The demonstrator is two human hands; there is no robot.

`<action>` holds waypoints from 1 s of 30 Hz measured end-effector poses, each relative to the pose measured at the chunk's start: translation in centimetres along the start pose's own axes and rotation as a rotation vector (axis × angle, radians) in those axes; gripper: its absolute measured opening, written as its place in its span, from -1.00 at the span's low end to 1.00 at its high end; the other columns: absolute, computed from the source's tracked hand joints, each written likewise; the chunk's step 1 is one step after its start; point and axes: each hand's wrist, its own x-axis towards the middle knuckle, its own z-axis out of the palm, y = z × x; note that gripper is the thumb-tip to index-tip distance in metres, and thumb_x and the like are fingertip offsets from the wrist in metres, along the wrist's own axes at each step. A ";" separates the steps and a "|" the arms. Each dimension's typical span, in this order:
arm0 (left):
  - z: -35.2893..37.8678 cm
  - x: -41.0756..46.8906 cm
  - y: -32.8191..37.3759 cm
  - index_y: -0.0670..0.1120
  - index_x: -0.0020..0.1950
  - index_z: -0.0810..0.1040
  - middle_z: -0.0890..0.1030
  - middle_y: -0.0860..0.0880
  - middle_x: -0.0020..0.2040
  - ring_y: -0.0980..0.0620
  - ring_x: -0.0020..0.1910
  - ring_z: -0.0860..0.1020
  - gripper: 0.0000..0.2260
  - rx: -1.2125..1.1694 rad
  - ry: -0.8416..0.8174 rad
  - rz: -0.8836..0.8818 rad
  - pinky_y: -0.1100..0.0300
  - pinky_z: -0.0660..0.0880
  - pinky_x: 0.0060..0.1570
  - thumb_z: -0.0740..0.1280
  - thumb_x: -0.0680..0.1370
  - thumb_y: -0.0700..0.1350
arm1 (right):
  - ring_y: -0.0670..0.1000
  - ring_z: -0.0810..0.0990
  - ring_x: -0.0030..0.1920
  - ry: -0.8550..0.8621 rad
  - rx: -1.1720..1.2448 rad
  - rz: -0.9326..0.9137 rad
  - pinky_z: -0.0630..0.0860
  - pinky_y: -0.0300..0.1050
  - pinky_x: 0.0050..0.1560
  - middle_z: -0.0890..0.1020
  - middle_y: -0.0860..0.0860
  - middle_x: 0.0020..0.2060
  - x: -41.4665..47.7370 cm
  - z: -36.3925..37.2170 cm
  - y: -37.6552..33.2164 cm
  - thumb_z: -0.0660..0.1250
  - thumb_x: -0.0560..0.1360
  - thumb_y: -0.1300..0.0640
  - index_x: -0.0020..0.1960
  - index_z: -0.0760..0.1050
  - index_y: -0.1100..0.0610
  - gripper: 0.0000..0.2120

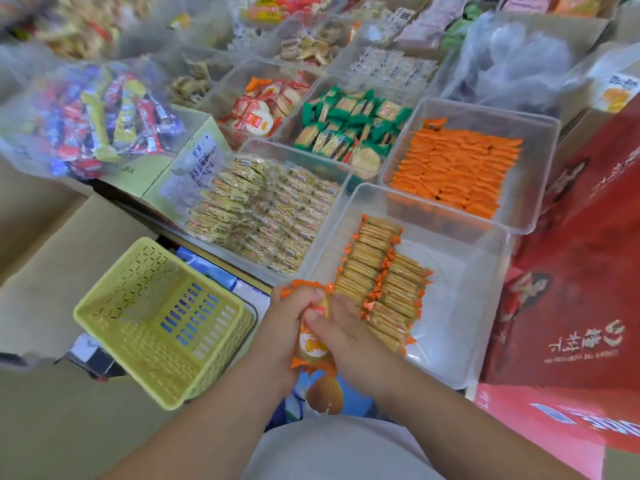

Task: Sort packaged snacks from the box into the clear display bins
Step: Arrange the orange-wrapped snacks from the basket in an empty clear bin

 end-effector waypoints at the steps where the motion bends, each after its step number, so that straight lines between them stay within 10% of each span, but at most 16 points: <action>1: 0.1 0.1 0.1 -0.05 0.20 0.46 0.58 -0.22 -0.11 -0.15 -0.27 0.64 -0.75 0.006 0.010 0.022 0.03 0.57 -0.38 0.36 0.53 -0.17 | -0.14 0.41 0.30 -0.009 -0.009 0.001 0.39 -0.12 0.31 0.48 -0.05 0.18 0.2 -0.3 -0.1 0.11 0.53 -0.23 0.24 0.44 -0.21 -0.67; 5: 0.6 1.2 0.7 0.05 0.23 0.46 0.66 -0.24 0.02 -0.26 -0.11 0.68 -0.61 0.075 0.094 0.184 -0.18 0.65 -0.20 0.48 0.46 -0.13 | -0.18 0.63 0.11 0.024 0.185 0.028 0.55 -0.31 0.01 0.60 0.00 0.20 0.8 -1.6 -0.2 0.30 0.49 -0.19 0.37 0.44 -0.09 -0.53; 8: 1.1 1.9 1.5 0.18 0.22 0.48 0.67 -0.18 0.07 -0.32 -0.01 0.71 -0.40 0.148 0.113 0.231 -0.39 0.61 -0.01 0.54 0.20 0.05 | -0.18 0.66 0.08 0.002 0.223 0.150 0.61 -0.10 0.12 0.60 -0.11 0.22 1.2 -2.3 0.2 0.33 0.41 -0.30 0.54 0.25 -0.12 -0.25; 12: 2.1 3.6 1.9 0.28 0.12 0.51 0.67 -0.21 0.10 -0.18 -0.10 0.72 -0.56 0.206 0.048 0.216 -0.12 0.66 -0.17 0.47 0.27 0.03 | -0.08 0.66 0.09 0.012 0.214 0.147 0.58 0.14 0.20 0.68 -0.14 0.07 2.2 -3.0 0.5 0.31 0.38 -0.27 0.30 0.45 -0.22 -0.50; 17: 4.2 7.4 1.9 0.34 0.23 0.47 0.70 -0.12 0.05 -0.12 -0.10 0.73 -0.59 0.345 -0.087 0.175 -0.07 0.66 -0.21 0.34 0.40 0.06 | 0.03 0.73 -0.01 0.137 0.351 0.182 0.69 0.06 -0.04 0.70 -0.06 -0.01 3.8 -5.0 1.8 0.40 0.45 -0.08 0.23 0.50 -0.14 -0.65; 20: 5.7 10.3 1.4 0.31 0.45 0.30 0.64 0.11 0.12 0.20 -0.04 0.70 -0.53 0.484 -0.193 0.222 0.28 0.61 -0.20 0.33 0.57 0.11 | 0.01 0.74 -0.08 0.309 0.341 0.240 0.67 -0.03 -0.14 0.72 -0.06 -0.07 5.1 -7.7 3.5 0.48 0.33 -0.10 0.20 0.46 -0.12 -0.53; 22: 6.6 12.5 1.0 0.25 0.50 0.24 0.55 0.17 0.23 0.37 0.05 0.61 -0.53 0.673 -0.234 0.295 0.48 0.51 -0.09 0.31 0.63 0.13 | -0.03 0.72 -0.13 0.476 0.239 0.286 0.63 -0.11 -0.21 0.71 -0.03 -0.07 6.0 -10.3 5.1 0.53 0.30 -0.06 0.17 0.42 -0.13 -0.50; 26: 7.9 17.4 0.5 -0.01 0.47 0.43 0.45 0.02 0.34 -0.03 0.31 0.51 -0.48 1.280 -0.293 0.518 0.02 0.44 0.35 0.44 0.56 0.10 | 0.12 0.63 0.02 0.786 -0.236 0.445 0.57 0.07 0.01 0.59 0.05 0.08 7.2 -16.1 8.5 0.57 0.33 0.02 0.22 0.36 -0.07 -0.43; 30: 9.9 21.0 -0.2 -0.07 0.54 0.38 0.32 -0.07 0.56 -0.07 0.51 0.34 -0.34 1.707 -0.503 0.694 0.04 0.35 0.40 0.46 0.51 0.13 | 0.26 0.48 0.20 0.796 -0.762 0.594 0.53 0.13 0.10 0.44 0.13 0.18 8.7 -18.1 10.3 0.57 0.30 0.00 0.40 0.32 -0.05 -0.26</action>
